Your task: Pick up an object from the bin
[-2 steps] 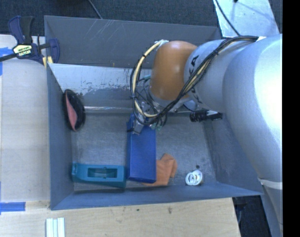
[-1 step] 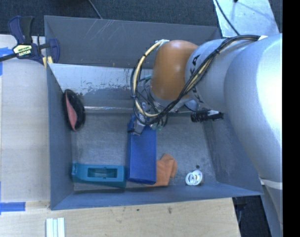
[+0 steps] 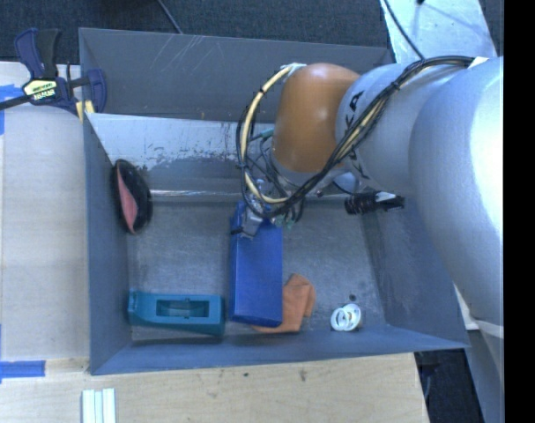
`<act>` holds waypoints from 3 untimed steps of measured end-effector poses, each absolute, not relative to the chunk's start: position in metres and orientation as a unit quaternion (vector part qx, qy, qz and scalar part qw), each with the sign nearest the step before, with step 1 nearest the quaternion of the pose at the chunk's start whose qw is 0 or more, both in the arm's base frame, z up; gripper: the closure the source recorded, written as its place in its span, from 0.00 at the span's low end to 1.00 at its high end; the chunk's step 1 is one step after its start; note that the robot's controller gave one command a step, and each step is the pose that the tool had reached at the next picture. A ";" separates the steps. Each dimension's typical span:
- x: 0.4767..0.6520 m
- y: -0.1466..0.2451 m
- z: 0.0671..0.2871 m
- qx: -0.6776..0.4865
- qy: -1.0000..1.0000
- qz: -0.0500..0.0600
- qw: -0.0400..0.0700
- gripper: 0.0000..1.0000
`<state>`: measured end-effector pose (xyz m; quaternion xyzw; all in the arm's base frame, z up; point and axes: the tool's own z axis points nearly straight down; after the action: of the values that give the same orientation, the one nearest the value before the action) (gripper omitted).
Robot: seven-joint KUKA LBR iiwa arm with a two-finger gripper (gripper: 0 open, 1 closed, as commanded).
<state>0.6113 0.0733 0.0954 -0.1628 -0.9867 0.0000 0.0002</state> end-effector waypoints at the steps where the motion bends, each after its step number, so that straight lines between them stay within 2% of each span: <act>1: 0.614 0.073 0.106 -0.163 -0.987 -0.001 -0.003 1.00; 3: 0.612 0.073 0.132 -0.163 -0.987 0.000 0.000 1.00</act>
Offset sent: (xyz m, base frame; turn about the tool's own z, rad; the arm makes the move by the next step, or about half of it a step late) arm 0.0000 0.0000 0.0681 0.0000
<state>0.6118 0.0728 0.1323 -0.1626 -0.9867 0.0000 0.0000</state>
